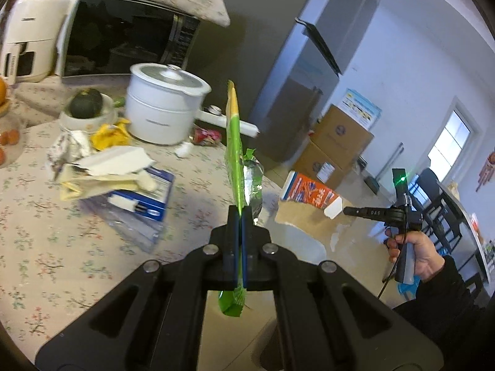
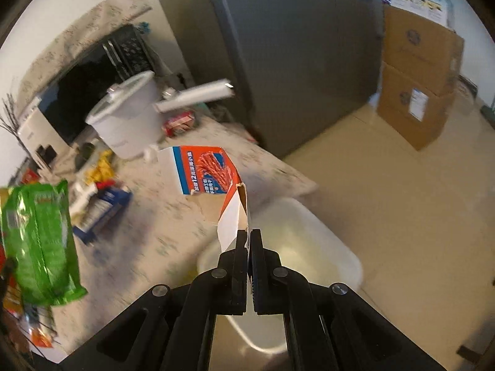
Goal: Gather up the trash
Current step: 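Drop the box into the white bin with the right tool while the left tool drops the green bag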
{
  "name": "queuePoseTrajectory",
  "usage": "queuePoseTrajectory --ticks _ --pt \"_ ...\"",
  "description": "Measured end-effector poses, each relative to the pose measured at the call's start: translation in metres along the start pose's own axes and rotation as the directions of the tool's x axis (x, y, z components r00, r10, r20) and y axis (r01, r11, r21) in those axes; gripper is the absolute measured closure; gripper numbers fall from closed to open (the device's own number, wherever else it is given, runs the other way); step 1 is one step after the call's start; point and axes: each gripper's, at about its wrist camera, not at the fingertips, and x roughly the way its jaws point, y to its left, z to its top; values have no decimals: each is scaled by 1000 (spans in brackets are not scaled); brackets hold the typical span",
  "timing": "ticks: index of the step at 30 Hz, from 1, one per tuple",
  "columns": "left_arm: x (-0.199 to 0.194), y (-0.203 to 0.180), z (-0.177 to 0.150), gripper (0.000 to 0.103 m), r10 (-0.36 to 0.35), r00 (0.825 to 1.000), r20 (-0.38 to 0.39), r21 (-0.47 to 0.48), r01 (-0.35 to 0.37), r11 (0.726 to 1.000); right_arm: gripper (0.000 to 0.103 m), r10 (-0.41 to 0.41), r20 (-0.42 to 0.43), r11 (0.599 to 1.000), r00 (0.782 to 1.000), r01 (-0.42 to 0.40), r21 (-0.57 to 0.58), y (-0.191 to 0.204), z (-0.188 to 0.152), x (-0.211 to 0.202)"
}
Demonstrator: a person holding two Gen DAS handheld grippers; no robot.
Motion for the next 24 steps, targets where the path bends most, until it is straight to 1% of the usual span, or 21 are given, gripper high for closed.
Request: queuePoseTrajectory --ticks 3,6,9,13,16,17,18,19,21,23,24 --pt "15 -13 -5 101 -24 999 -29 10 24 1000 101 -36 -61 999 997 36 11 -20 -14 7" --pt "29 -24 -9 101 -36 998 -57 26 38 999 101 -50 -119 998 992 52 21 -34 -23 18" --pt "43 -35 -15 101 -52 995 -86 35 56 998 100 -77 -190 997 979 82 17 -39 -31 38" --pt "62 -48 -20 101 -62 991 -119 47 68 997 100 -107 -244 994 964 111 2 -39 -36 61" --pt "78 -57 -23 101 -70 988 -141 48 78 996 98 -95 -250 995 964 103 16 -38 -34 72" --pt "84 -60 -24 101 -74 986 -148 48 82 996 96 -87 -251 995 964 97 28 -37 -32 74" --pt "89 -63 -25 101 -75 985 -153 52 84 995 88 -76 -251 995 965 89 40 -38 -32 74" --pt "96 -68 -26 101 -76 984 -158 59 86 994 85 -67 -247 996 967 81 46 -38 -31 72" --pt "106 -74 -27 101 -87 982 -168 62 98 993 72 -67 -232 996 970 77 37 -37 -30 68" --pt "119 -83 -29 101 -96 978 -186 69 110 992 64 -72 -209 996 975 80 29 -35 -29 60" --pt "127 -87 -30 101 -100 976 -195 73 116 991 61 -70 -202 997 977 78 28 -35 -29 58"
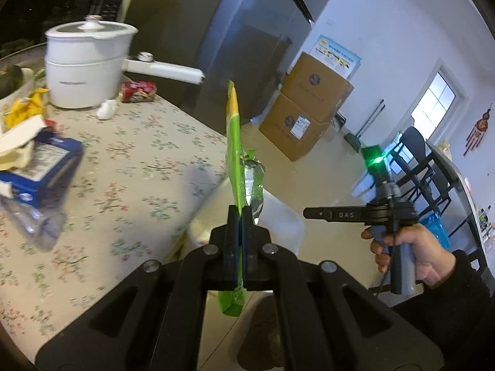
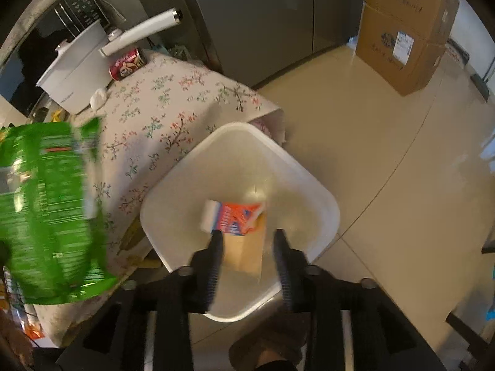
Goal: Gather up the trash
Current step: 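Drop the box into the white bin with the right tool while the left tool drops the green bag, then move the left tool back to the table and grasp the paper bag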
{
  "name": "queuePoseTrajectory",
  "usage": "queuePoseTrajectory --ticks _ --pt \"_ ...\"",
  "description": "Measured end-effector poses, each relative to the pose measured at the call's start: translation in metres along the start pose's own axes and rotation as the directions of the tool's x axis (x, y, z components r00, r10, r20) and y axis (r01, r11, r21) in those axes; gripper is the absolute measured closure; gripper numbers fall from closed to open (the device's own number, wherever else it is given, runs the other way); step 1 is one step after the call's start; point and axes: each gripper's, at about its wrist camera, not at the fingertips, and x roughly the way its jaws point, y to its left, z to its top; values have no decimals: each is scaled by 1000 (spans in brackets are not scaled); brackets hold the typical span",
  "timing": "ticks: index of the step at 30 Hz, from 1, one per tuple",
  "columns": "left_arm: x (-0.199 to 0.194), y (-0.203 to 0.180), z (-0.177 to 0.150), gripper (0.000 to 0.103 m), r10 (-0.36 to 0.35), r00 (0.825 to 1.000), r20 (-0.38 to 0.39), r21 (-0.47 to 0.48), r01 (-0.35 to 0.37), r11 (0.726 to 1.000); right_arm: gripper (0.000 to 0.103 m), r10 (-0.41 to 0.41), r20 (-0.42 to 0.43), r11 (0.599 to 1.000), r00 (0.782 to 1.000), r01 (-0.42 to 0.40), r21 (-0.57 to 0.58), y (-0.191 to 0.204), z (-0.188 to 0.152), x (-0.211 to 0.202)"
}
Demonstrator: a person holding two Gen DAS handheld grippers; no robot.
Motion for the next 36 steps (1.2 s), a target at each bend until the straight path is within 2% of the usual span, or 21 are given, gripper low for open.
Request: queuePoseTrajectory --ticks 6,14,23,24,25,27,34,36 --pt "47 -2 -1 101 -19 998 -54 -31 17 999 53 -27 41 1000 999 27 3 -11 -1 -13" --pt "100 1 -14 101 -24 992 -127 -82 14 997 50 -56 43 998 997 55 31 -24 0 -14" --pt "122 4 -19 99 6 985 -173 -77 -19 997 43 -67 63 997 996 65 27 -20 1 -18" --pt "118 4 -19 89 8 984 -177 -72 -21 997 42 -69 64 997 996 68 22 -18 2 -18" --pt "116 5 -19 72 15 984 -179 -67 -27 997 42 -70 65 997 995 69 16 -16 2 -18" --pt "104 6 -19 54 49 984 -170 -46 -58 997 41 -70 66 998 995 70 5 -13 3 -18" --pt "63 16 -12 29 164 975 -151 36 -161 986 36 -53 84 998 995 55 -30 7 6 -21" --pt "47 21 -8 25 197 972 -129 54 -191 980 34 -44 93 998 995 48 -44 16 8 -23"
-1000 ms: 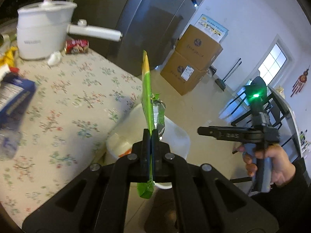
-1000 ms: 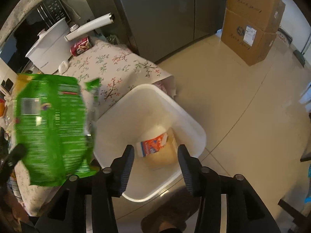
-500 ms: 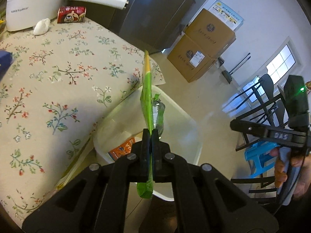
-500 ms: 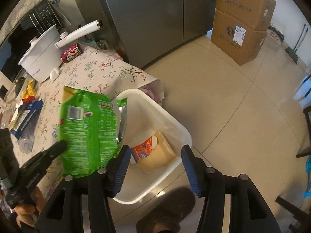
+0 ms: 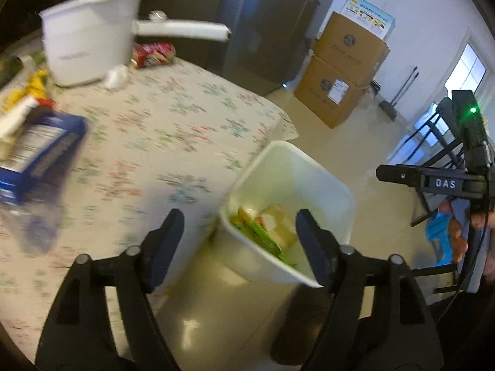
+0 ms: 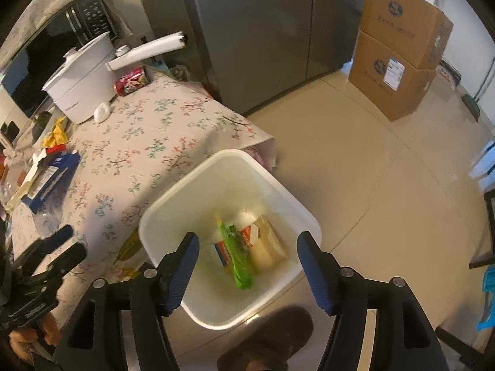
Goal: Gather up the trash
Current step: 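Move the left tool back to the table and grasp the paper bag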
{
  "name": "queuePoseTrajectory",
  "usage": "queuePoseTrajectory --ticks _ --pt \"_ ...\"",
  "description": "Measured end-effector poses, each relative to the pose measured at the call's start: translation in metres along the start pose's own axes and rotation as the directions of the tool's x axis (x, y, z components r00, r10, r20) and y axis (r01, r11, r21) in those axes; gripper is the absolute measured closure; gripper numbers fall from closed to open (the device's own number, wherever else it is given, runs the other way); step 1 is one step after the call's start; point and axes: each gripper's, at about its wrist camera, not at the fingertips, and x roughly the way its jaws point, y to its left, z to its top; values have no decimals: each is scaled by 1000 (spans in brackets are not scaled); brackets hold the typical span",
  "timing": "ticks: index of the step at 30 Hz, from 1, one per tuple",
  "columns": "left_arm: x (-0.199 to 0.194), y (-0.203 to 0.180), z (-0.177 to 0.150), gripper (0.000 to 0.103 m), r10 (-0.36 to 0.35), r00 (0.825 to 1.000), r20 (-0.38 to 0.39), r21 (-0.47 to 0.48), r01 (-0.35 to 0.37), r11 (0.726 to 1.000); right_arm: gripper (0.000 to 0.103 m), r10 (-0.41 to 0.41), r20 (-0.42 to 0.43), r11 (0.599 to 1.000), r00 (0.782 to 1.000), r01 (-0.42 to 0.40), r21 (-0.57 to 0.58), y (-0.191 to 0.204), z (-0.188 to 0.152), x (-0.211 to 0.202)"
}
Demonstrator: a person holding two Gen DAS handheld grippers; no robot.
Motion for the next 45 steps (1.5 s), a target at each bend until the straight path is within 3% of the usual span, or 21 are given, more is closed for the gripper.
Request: queuePoseTrajectory --ticks 4,9,16,25,30,35,38,41,43,45 --pt "-35 26 1 22 85 996 39 9 -85 996 32 21 16 1000 1000 -21 -22 20 5 -1" --pt "-74 71 -1 20 204 976 71 -35 -202 979 29 53 27 997 998 -51 -64 55 14 1" --pt "-121 149 -9 13 312 945 102 -204 -287 936 25 107 36 985 994 -101 -138 121 29 11" --pt "-143 243 -8 13 343 936 73 -507 -262 821 24 178 14 960 984 -171 -221 212 45 29" --pt "-125 280 -17 13 272 961 56 -647 -172 743 23 187 -1 943 982 -180 -279 247 43 38" --pt "-108 298 -24 14 206 974 93 -740 -71 669 23 163 -6 932 987 -156 -326 258 39 43" --pt "-99 305 -28 28 170 977 127 -778 -8 628 23 156 -7 934 988 -149 -325 256 38 45" --pt "-94 309 -31 56 144 978 151 -798 34 601 23 151 -10 937 988 -147 -318 251 38 46" --pt "-93 309 -32 89 138 978 154 -801 42 597 23 150 -10 938 989 -146 -314 249 38 46" --pt "-96 308 -32 98 125 979 163 -797 55 602 23 148 -10 939 989 -144 -313 248 38 47"
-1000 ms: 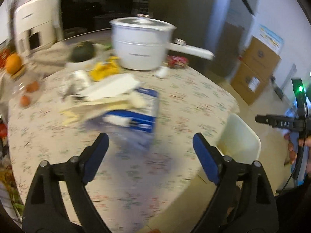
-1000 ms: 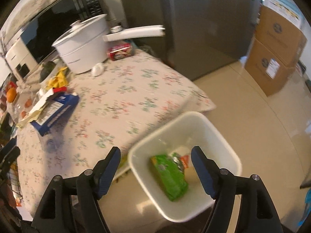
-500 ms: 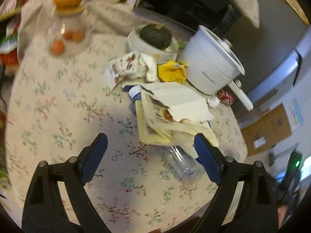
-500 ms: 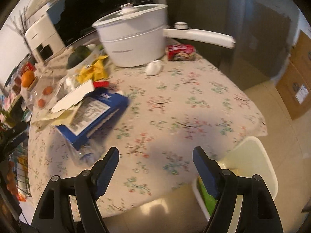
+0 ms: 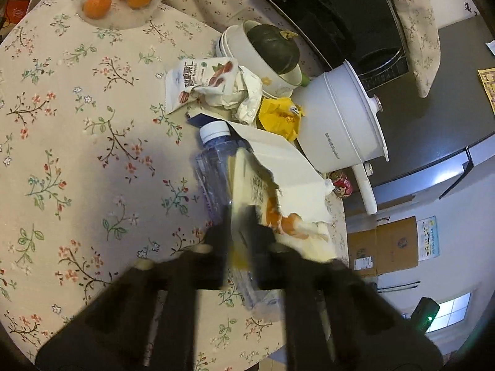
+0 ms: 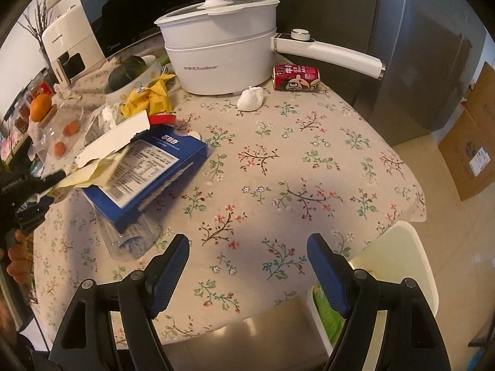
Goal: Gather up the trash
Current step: 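Move the left tool back to the table and grasp the paper bag, then grasp the blue carton with the right tool while the left tool holds the paper bag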
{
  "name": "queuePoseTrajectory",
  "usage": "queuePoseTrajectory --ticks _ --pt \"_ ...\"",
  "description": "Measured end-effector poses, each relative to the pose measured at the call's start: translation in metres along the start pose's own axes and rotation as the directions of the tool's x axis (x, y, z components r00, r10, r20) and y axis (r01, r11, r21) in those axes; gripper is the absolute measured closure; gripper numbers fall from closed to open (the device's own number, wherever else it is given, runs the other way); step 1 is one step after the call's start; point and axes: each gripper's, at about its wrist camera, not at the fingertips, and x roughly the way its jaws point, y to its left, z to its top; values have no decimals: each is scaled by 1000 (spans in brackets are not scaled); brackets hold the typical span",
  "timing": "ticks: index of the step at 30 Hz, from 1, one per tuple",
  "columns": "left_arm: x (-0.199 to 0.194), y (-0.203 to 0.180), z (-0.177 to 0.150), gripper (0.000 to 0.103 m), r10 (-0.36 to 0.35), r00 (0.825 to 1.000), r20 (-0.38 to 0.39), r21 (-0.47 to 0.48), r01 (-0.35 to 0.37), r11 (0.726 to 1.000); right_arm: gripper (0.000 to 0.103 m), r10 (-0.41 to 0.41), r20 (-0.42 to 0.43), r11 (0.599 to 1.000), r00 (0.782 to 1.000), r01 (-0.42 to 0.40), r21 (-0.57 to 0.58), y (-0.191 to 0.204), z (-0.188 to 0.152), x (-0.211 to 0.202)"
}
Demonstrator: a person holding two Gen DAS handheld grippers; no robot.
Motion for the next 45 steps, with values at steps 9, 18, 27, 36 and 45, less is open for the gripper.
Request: queuePoseTrajectory --ticks 9,18,27,36,45 --pt "-52 -6 -2 102 -43 999 -12 72 44 996 23 14 -15 1000 1000 -14 -4 7 1 6" --pt "-144 7 -7 103 51 985 167 209 -86 974 21 90 -34 995 995 -89 38 28 10 17" --pt "-161 34 0 103 153 964 218 209 -200 957 19 176 -59 984 983 -178 -24 98 64 36" --pt "-157 39 4 103 222 950 220 212 -269 940 18 78 -22 931 997 -81 -357 222 63 62" --pt "-158 44 5 103 229 951 207 189 -268 945 21 -3 44 896 999 22 -444 262 67 98"
